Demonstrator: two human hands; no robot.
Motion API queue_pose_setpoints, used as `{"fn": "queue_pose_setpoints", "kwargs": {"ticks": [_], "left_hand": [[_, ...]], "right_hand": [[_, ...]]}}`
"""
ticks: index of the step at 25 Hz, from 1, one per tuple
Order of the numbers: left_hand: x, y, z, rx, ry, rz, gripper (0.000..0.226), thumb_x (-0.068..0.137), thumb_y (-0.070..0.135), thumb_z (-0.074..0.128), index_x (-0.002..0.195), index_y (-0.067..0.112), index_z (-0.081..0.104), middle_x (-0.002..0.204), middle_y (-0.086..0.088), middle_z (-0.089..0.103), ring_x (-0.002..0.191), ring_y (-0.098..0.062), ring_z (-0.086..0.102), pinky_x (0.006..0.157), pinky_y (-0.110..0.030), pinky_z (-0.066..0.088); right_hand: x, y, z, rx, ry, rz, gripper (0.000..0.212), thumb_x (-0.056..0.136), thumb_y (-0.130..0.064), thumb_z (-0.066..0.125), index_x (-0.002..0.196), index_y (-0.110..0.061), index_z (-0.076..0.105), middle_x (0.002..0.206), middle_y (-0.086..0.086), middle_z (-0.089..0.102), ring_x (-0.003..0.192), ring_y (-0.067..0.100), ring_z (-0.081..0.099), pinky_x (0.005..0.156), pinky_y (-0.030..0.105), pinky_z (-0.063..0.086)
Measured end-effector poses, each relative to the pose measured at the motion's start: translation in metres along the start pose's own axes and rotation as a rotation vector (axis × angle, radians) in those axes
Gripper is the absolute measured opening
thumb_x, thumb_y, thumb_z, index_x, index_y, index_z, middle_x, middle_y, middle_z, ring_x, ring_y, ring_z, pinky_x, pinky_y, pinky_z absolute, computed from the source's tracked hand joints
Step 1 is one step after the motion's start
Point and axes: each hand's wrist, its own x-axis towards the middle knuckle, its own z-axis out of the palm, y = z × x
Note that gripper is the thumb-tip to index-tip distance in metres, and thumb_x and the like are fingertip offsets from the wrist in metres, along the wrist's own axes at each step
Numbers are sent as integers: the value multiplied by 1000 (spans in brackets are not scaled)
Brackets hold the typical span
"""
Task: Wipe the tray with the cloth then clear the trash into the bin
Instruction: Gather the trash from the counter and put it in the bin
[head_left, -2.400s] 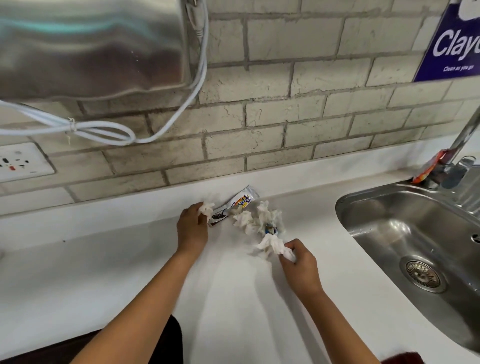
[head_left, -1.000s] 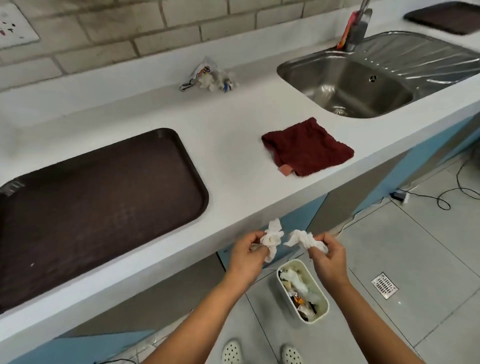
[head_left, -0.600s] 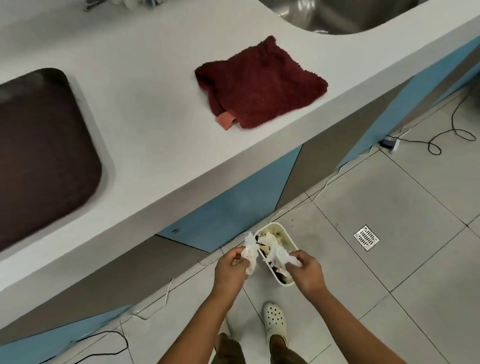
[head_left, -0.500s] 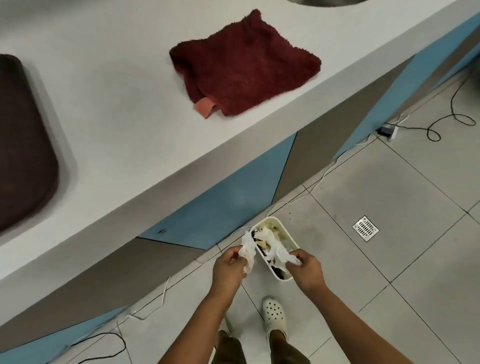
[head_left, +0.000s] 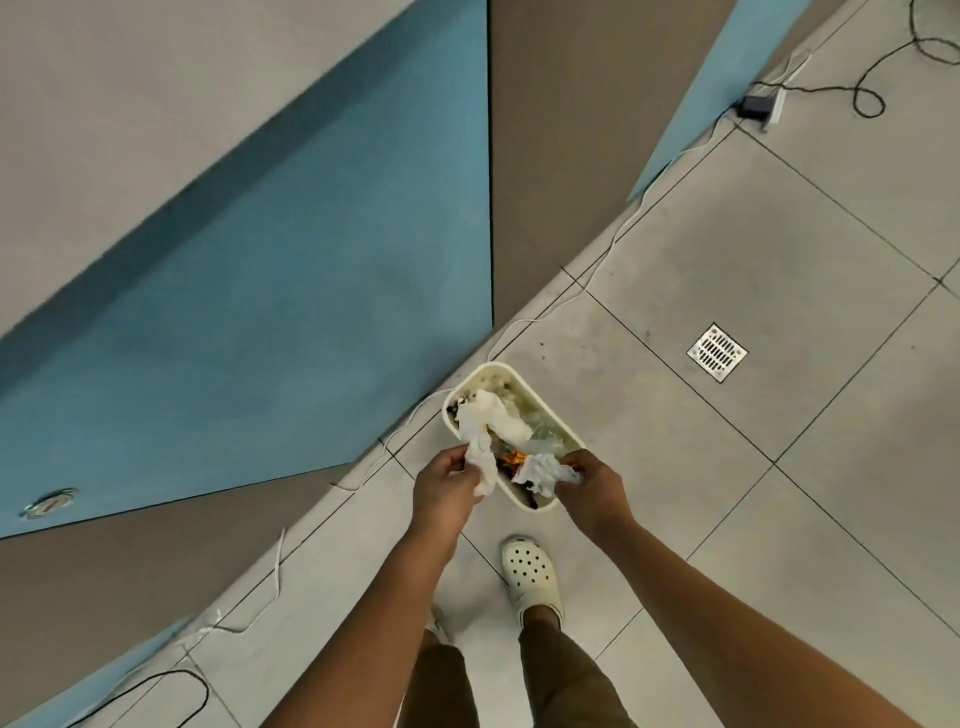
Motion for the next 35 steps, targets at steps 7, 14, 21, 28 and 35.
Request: {"fn": "queue_pose_setpoints", "kwargs": {"ticks": [7,14,21,28,35], "left_hand": [[63,-9,37,148,3,16,26,90,6,53,115,10,61,102,-6,60,96,-23,59,91,-42,52],[97,-18,50,305,-101,38,49,87,9,53,134,22,48,130,-2,54,110,-20,55,93,-26,44],[84,-48,29,398,-198,-142,44,91,11,47,134,21,47,125,-4,54,90,-16,56,68,-26,45],[51,-49,-4,368,-142,-66,36,88,10,48,122,21,55,127,-1,54,113,-21,55,88,-32,45],[-50,19,-43,236,-125,137,30,89,7,50,115,20,58,107,5,55,100,-16,56,78,-28,46]], "right_hand": [[56,6,18,-86,23,-19,25,79,-3,52,101,-14,59,92,7,59,79,22,51,64,23,38],[89,13,44,-233,-164,-38,71,70,-30,66,135,-17,43,136,6,49,123,26,48,102,35,39],[66,55,38,-125,-119,122,35,88,-13,51,122,-13,54,116,6,59,93,19,52,77,22,37],[22,62,37,-167,-111,105,25,88,-9,47,109,-14,60,103,5,59,87,18,52,67,20,38],[-63,-25,23,-56,-69,-143,22,91,-11,49,108,-12,63,96,1,56,86,18,52,69,22,39]]}}
